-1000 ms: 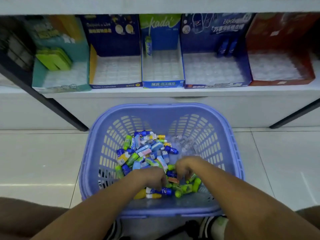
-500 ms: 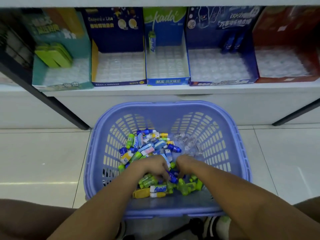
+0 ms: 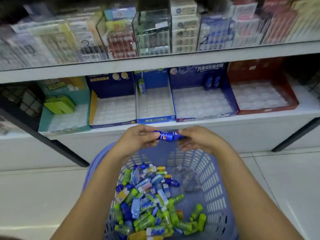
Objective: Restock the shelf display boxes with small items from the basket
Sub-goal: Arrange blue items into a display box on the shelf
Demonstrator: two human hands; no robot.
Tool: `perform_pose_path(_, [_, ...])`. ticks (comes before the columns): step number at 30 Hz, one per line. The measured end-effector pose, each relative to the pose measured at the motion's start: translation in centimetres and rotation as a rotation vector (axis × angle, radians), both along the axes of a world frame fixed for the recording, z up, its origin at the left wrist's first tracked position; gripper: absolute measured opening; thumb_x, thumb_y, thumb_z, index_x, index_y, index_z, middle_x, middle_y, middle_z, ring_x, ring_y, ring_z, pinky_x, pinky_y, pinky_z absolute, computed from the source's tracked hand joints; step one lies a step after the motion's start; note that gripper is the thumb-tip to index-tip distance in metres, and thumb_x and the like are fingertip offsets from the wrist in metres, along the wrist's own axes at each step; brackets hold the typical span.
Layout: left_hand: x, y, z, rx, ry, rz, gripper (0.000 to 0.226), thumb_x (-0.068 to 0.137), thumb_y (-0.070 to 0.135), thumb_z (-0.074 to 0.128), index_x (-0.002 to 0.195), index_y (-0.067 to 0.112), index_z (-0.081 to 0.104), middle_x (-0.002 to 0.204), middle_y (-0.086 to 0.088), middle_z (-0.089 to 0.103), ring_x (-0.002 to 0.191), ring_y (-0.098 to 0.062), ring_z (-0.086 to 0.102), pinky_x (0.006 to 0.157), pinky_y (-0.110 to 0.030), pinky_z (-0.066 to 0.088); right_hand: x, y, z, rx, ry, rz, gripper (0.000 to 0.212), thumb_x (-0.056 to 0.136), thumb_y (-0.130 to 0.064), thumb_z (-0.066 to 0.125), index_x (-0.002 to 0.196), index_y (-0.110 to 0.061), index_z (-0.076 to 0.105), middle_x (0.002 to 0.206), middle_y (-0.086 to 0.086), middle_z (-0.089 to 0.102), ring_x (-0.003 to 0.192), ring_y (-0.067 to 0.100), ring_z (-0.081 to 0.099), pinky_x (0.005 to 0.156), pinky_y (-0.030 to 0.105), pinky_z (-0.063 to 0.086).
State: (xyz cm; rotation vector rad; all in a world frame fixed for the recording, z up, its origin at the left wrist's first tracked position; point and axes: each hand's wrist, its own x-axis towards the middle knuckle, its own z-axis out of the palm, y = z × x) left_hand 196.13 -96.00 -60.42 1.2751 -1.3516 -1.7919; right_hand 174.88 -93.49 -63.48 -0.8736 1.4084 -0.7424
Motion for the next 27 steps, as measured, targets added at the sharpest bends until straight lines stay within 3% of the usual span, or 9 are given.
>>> perform_pose_path(2, [-2.4, 0.2, 1.1, 0.032, 0.167, 0.113, 0.010, 0.084, 0.001, 0.063, 0.094, 0.003, 0.061, 0.082, -0.010, 0.069, 0.067, -0.013, 0.070, 0.064, -0.018, 0.056, 0.0, -0.2, 1.8, -0.083, -0.272, -0.269, 0.026, 0.099, -0.024, 0.044, 0.093, -0.006, 0.060, 0.075, 0.014, 0.066, 0.059, 0.018, 0.066, 0.055, 0.025, 0.057])
perform_pose_path(5, [-5.9, 0.9, 1.6, 0.077, 0.283, 0.175, 0.013, 0.086, 0.001, 0.060, 0.098, 0.001, 0.056, 0.086, -0.012, 0.070, 0.071, -0.015, 0.071, 0.067, -0.021, 0.058, 0.3, -0.5, 3.1, -0.227, -0.349, -0.485, 0.027, 0.099, -0.024, 0.044, 0.090, -0.005, 0.061, 0.069, 0.010, 0.066, 0.054, 0.015, 0.063, 0.051, 0.022, 0.053])
perform_pose_path(9, [-9.3, 1.2, 1.8, -0.054, 0.142, 0.074, 0.021, 0.086, 0.005, 0.063, 0.107, 0.010, 0.061, 0.086, -0.010, 0.073, 0.076, -0.018, 0.071, 0.072, -0.023, 0.058, -1.4, -0.7, 4.0, -0.381, -0.089, -0.572, 0.024, 0.097, -0.022, 0.048, 0.095, -0.002, 0.062, 0.071, 0.008, 0.068, 0.056, 0.012, 0.065, 0.053, 0.024, 0.053])
perform_pose_path(11, [-10.6, 0.6, 2.3, -0.150, 0.064, 0.011, 0.022, 0.085, 0.010, 0.067, 0.106, 0.014, 0.064, 0.084, -0.008, 0.074, 0.077, -0.018, 0.071, 0.069, -0.021, 0.057, -2.5, -0.8, 4.3, -0.440, 0.126, -0.563, 0.024, 0.095, -0.026, 0.051, 0.099, -0.005, 0.062, 0.084, 0.011, 0.069, 0.075, 0.022, 0.068, 0.070, 0.039, 0.056])
perform_pose_path(13, [-12.0, -0.2, 2.8, -0.220, -0.007, -0.019, 0.017, 0.084, 0.017, 0.069, 0.100, 0.011, 0.065, 0.083, -0.010, 0.074, 0.076, -0.019, 0.071, 0.071, -0.025, 0.058, -3.4, -0.7, 4.7, -0.496, 0.231, -0.566, 0.023, 0.093, -0.031, 0.053, 0.099, -0.011, 0.061, 0.090, 0.010, 0.068, 0.085, 0.026, 0.065, 0.080, 0.044, 0.054])
perform_pose_path(16, [-13.8, -1.6, 3.1, -0.231, -0.024, -0.027, 0.022, 0.083, 0.019, 0.070, 0.099, 0.005, 0.064, 0.085, -0.014, 0.072, 0.074, -0.020, 0.069, 0.071, -0.028, 0.058, -4.7, -0.6, 5.0, -0.541, 0.266, -0.571, 0.024, 0.091, -0.033, 0.056, 0.102, -0.013, 0.063, 0.087, 0.005, 0.068, 0.082, 0.020, 0.064, 0.075, 0.033, 0.053])
perform_pose_path(20, [-15.4, -3.7, 3.1, -0.157, 0.041, -0.101, 0.021, 0.084, 0.015, 0.068, 0.104, 0.017, 0.063, 0.084, -0.010, 0.073, 0.072, -0.019, 0.071, 0.062, -0.024, 0.055, -7.4, -1.2, 5.0, -0.566, 0.210, -0.602, 0.025, 0.091, -0.028, 0.059, 0.109, -0.013, 0.065, 0.088, 0.004, 0.069, 0.073, 0.009, 0.067, 0.069, 0.023, 0.054])
perform_pose_path(24, [-16.9, -7.4, 2.8, -0.184, -0.012, 0.012, 0.025, 0.080, 0.005, 0.071, 0.101, 0.010, 0.058, 0.095, -0.009, 0.067, 0.071, -0.019, 0.070, 0.064, -0.028, 0.058, -10.5, -1.7, 4.3, -0.569, 0.386, -0.684, 0.023, 0.088, -0.031, 0.061, 0.107, -0.018, 0.065, 0.081, 0.000, 0.068, 0.077, 0.014, 0.065, 0.067, 0.024, 0.049])
perform_pose_path(27, [-18.3, -10.3, 2.6, -0.378, -0.131, 0.069, 0.027, 0.075, 0.006, 0.076, 0.093, 0.017, 0.060, 0.090, -0.001, 0.067, 0.079, -0.013, 0.067, 0.069, -0.024, 0.057, -11.9, -2.1, 3.9, -0.596, 0.457, -0.717, 0.015, 0.084, -0.026, 0.067, 0.097, -0.021, 0.061, 0.078, -0.007, 0.063, 0.073, 0.009, 0.060, 0.069, 0.027, 0.050])
